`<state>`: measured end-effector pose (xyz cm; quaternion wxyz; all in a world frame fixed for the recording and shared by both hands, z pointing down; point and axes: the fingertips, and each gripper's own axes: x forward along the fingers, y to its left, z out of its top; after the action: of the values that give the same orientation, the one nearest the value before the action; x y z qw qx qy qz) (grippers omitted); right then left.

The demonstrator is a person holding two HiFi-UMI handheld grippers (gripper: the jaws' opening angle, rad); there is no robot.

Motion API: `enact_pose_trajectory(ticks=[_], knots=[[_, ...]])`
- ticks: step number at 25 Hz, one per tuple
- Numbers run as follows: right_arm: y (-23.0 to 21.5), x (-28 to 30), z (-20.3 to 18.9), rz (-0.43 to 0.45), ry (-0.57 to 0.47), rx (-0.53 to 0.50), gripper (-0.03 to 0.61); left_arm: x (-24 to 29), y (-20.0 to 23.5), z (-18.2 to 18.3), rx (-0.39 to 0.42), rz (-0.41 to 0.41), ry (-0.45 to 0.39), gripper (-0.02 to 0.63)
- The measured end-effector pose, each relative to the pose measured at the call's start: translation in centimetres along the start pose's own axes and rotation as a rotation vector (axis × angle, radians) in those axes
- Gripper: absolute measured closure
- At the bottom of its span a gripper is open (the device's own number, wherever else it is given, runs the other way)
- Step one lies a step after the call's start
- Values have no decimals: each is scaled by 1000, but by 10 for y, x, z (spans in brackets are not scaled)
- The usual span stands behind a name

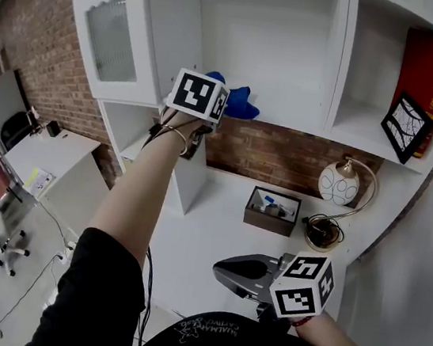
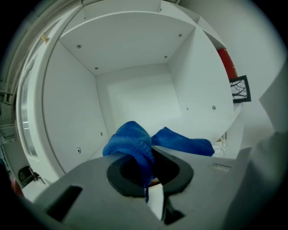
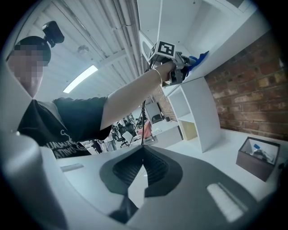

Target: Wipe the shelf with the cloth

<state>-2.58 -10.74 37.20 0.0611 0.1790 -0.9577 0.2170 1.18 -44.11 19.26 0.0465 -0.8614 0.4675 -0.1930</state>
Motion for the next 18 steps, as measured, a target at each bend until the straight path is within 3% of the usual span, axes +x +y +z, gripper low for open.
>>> enact_pose_trajectory(ticks=[8, 18], knots=[[-9, -26, -6, -40, -44, 28, 569, 8, -60, 18, 8, -84, -55, 591], [-21, -76, -17, -98, -105, 80, 569, 23, -142, 44, 86, -145, -74, 592]])
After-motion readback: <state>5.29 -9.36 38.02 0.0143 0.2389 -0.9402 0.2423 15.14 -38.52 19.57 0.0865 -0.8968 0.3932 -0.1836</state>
